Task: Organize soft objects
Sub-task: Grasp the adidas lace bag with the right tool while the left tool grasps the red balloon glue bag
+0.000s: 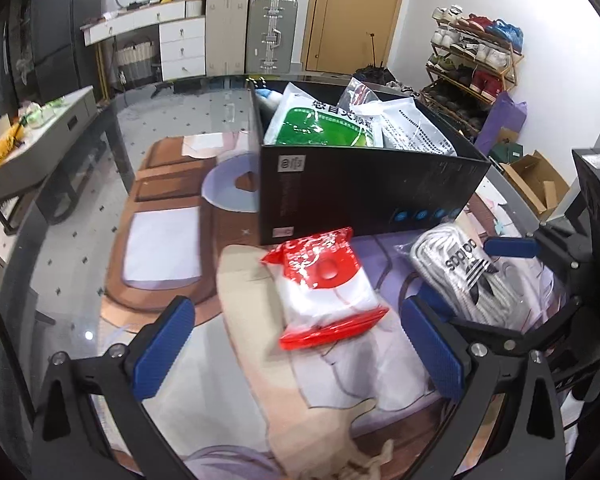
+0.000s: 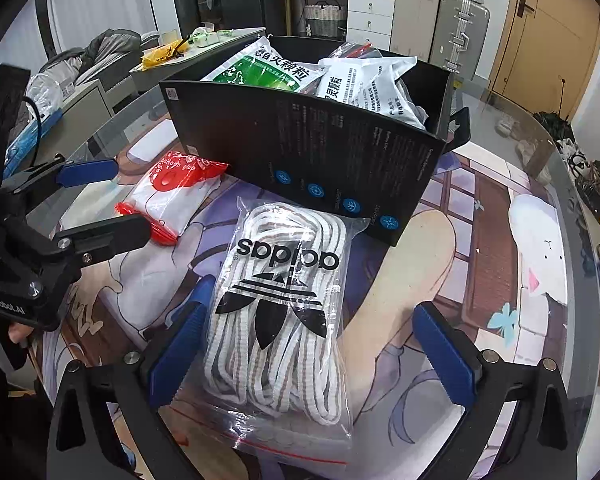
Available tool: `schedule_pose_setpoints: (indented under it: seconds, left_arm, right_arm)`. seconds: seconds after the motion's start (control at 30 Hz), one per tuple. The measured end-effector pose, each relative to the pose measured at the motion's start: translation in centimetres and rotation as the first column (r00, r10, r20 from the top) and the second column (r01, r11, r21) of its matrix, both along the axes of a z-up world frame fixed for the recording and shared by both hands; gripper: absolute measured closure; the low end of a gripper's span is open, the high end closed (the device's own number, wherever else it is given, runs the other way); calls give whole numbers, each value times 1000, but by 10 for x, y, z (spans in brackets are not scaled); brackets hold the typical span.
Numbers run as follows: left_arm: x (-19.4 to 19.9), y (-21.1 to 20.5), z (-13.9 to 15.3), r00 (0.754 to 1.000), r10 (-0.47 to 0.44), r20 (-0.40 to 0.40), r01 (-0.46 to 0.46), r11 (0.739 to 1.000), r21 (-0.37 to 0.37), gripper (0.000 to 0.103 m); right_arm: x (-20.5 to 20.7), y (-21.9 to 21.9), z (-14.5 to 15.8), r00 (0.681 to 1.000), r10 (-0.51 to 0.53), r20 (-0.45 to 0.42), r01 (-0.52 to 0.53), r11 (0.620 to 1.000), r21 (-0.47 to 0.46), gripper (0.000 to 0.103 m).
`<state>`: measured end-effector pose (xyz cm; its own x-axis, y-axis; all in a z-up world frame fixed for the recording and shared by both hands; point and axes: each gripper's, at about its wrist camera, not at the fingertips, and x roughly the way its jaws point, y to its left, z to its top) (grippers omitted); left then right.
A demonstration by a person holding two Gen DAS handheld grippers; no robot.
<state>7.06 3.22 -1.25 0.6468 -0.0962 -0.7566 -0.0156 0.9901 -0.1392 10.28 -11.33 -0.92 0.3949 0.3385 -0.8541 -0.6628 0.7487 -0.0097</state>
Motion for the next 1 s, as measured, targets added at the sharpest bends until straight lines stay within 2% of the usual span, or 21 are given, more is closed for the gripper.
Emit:
schedule_pose_setpoints:
  seconds: [0.1, 0.17, 0.27, 0.4, 0.6, 0.67, 0.73, 0.87, 0.97, 1.0]
  left_arm:
    - [3, -2, 0, 1000, -5, -5, 5, 1000, -7, 0]
    - [5, -3, -1, 1000, -9, -7, 9, 1000, -11, 0]
    - [8, -7, -1, 1000, -9, -9, 9, 1000, -3, 0]
    - [14, -14, -2, 1000, -18, -24, 18, 1000, 15, 0]
    - [19, -18, -5, 999, -18, -47, 19, 999, 37, 2]
    - [19, -18, -5, 999, -22, -49, 24, 999, 37, 4]
    - [20, -19, -6, 998, -29, -55, 31, 999, 40, 12]
    - [19, -24, -5, 998, -42, -48, 45, 997, 59, 18]
    - [17, -25, -4, 998, -38, -40, 40, 997, 69, 30]
    - [17, -25, -3, 999, -37, -35, 39, 997, 68, 38]
  right_arm:
    - [1, -3, 1, 1000, -3, 6, 3, 1000, 1, 5]
    - [1, -8, 5, 1000, -1, 15, 1, 1000, 8, 18]
    - [1, -12, 8, 1000, -2, 22, 2, 1000, 15, 30]
    - [-2, -14, 9, 1000, 17, 23, -17, 1000, 14, 35]
    - [-5, -22, 11, 999, 34, 26, -35, 999, 11, 36]
    - [-5, -24, 11, 999, 41, 18, -41, 999, 16, 43]
    - [-6, -25, 12, 999, 48, 15, -48, 999, 20, 47]
    - [-10, -26, 13, 998, 63, 20, -63, 998, 19, 52]
    - [-12, -26, 15, 997, 73, 18, -74, 997, 29, 54]
    - [-13, -25, 16, 997, 77, 22, -78, 997, 28, 54]
